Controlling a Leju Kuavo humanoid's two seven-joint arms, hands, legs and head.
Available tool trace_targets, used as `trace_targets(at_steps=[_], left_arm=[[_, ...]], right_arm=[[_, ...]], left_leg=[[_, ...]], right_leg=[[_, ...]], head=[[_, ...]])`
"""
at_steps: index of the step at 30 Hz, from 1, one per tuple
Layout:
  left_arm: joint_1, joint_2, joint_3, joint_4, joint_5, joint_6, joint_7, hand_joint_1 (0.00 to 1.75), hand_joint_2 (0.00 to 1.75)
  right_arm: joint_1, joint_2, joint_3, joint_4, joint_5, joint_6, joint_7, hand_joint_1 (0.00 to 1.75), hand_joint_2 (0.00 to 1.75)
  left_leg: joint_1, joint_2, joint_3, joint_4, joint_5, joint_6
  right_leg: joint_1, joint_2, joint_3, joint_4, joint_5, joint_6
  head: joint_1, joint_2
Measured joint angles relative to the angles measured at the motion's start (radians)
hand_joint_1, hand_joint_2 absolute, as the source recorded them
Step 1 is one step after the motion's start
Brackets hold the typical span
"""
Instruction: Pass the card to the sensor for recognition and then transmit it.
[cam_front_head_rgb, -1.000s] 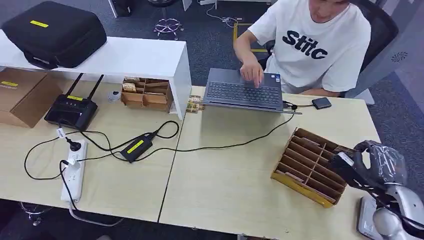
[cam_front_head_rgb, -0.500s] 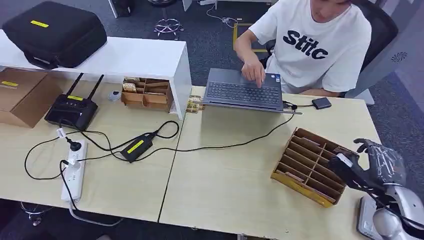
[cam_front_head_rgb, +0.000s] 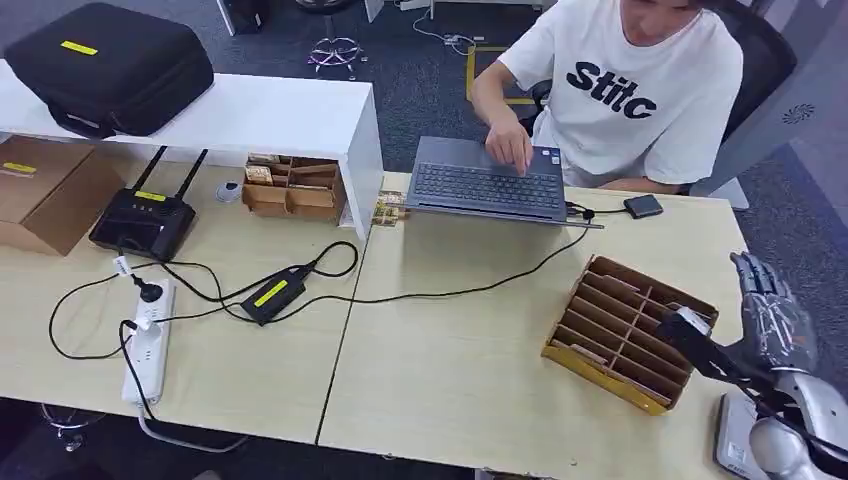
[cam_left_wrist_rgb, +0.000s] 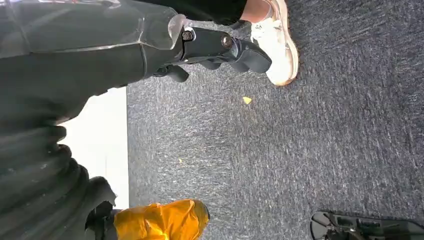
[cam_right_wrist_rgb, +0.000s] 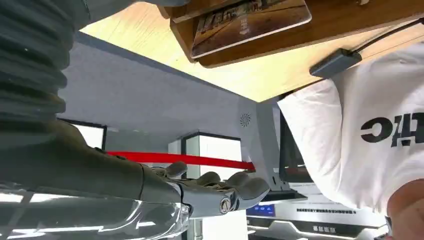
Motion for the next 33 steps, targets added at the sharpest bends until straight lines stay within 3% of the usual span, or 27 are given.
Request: trace_targets(at_steps=[16, 18, 19, 20, 21, 22, 23, 33], left_arm=[[-0.001, 0.000, 0.000, 0.000, -0.011, -0.001, 0.000, 0.00, 1.75], [-0.001, 0.000, 0.000, 0.000, -0.012, -0.001, 0.000, 0.00, 1.75], [-0.001, 0.000, 0.000, 0.000, -0.012, -0.001, 0.000, 0.00, 1.75], [-0.001, 0.000, 0.000, 0.000, -0.013, -0.001, 0.000, 0.00, 1.75], [-0.001, 0.000, 0.000, 0.000, -0.013, -0.001, 0.000, 0.00, 1.75], [-0.001, 0.000, 0.000, 0.000, -0.013, -0.001, 0.000, 0.00, 1.75], [-0.001, 0.000, 0.000, 0.000, -0.013, -0.001, 0.000, 0.00, 1.75], [-0.001, 0.000, 0.000, 0.000, -0.013, -0.001, 0.000, 0.00, 1.75]], right_arm=[[-0.028, 0.003, 0.023, 0.023, 0.008, 0.026, -0.015, 0.09, 1.75], [-0.036, 0.004, 0.031, 0.028, 0.013, 0.028, -0.015, 0.23, 1.75], [-0.039, 0.005, 0.035, 0.030, 0.017, 0.029, -0.015, 0.42, 1.75], [-0.041, 0.006, 0.038, 0.032, 0.019, 0.030, -0.015, 0.82, 1.75], [-0.042, 0.007, 0.040, 0.034, 0.019, 0.031, -0.015, 1.61, 1.75], [-0.043, 0.008, 0.044, 0.036, 0.019, 0.032, -0.015, 1.61, 1.75], [-0.044, 0.008, 0.046, 0.037, 0.019, 0.032, -0.015, 1.71, 1.75], [-0.048, 0.010, 0.065, 0.045, 0.019, 0.032, -0.014, 1.62, 1.75]], left_leg=[[0.000, 0.000, 0.000, 0.000, 0.000, 0.000], [0.000, 0.000, 0.000, 0.000, 0.000, 0.000], [0.000, 0.000, 0.000, 0.000, 0.000, 0.000], [0.000, 0.000, 0.000, 0.000, 0.000, 0.000], [0.000, 0.000, 0.000, 0.000, 0.000, 0.000], [0.000, 0.000, 0.000, 0.000, 0.000, 0.000], [0.000, 0.000, 0.000, 0.000, 0.000, 0.000], [0.000, 0.000, 0.000, 0.000, 0.000, 0.000]], right_leg=[[0.000, 0.000, 0.000, 0.000, 0.000, 0.000], [0.000, 0.000, 0.000, 0.000, 0.000, 0.000], [0.000, 0.000, 0.000, 0.000, 0.000, 0.000], [0.000, 0.000, 0.000, 0.000, 0.000, 0.000], [0.000, 0.000, 0.000, 0.000, 0.000, 0.000], [0.000, 0.000, 0.000, 0.000, 0.000, 0.000], [0.000, 0.000, 0.000, 0.000, 0.000, 0.000], [0.000, 0.000, 0.000, 0.000, 0.000, 0.000]], head=[[0.000, 0.000], [0.000, 0.000], [0.000, 0.000], [0.000, 0.000], [0.000, 0.000], [0.000, 0.000], [0.000, 0.000], [0.000, 0.000]])
